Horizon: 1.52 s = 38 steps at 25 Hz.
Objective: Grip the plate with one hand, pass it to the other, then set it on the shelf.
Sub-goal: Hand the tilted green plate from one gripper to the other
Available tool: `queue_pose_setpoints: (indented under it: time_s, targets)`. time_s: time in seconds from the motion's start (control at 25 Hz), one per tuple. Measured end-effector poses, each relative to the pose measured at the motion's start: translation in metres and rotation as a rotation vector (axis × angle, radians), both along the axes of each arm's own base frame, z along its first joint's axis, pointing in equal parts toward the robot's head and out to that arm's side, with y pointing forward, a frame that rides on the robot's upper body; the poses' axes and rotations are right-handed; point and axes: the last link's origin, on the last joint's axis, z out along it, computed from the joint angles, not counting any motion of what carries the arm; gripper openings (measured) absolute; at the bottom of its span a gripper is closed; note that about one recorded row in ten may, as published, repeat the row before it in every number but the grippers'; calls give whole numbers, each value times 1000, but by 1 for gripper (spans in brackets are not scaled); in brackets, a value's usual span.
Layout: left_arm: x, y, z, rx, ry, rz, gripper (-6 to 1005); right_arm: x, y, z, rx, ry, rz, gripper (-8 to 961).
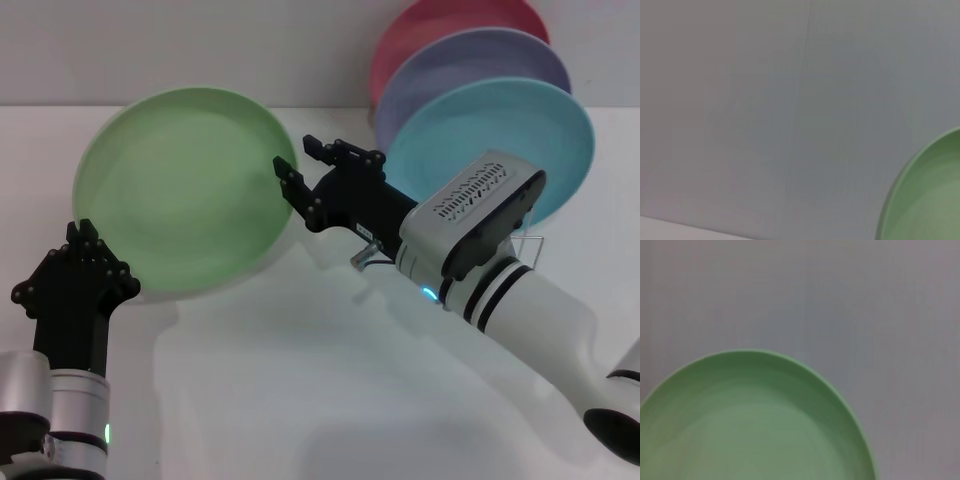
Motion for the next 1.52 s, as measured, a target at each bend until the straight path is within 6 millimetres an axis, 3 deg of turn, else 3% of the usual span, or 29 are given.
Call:
queue_pose_setpoints:
  time_s: [0.52, 1.04, 1.52]
  targets:
    - [2, 1, -1, -5, -3, -9, 63, -2, -2, -3, -14, 4, -6, 381]
    - [2, 0, -2, -9, -7, -9, 64, -2, 2, -1, -6, 11, -26, 261]
    - [1, -1, -2, -8, -9, -8, 66, -2, 1, -2, -9, 13, -29, 256]
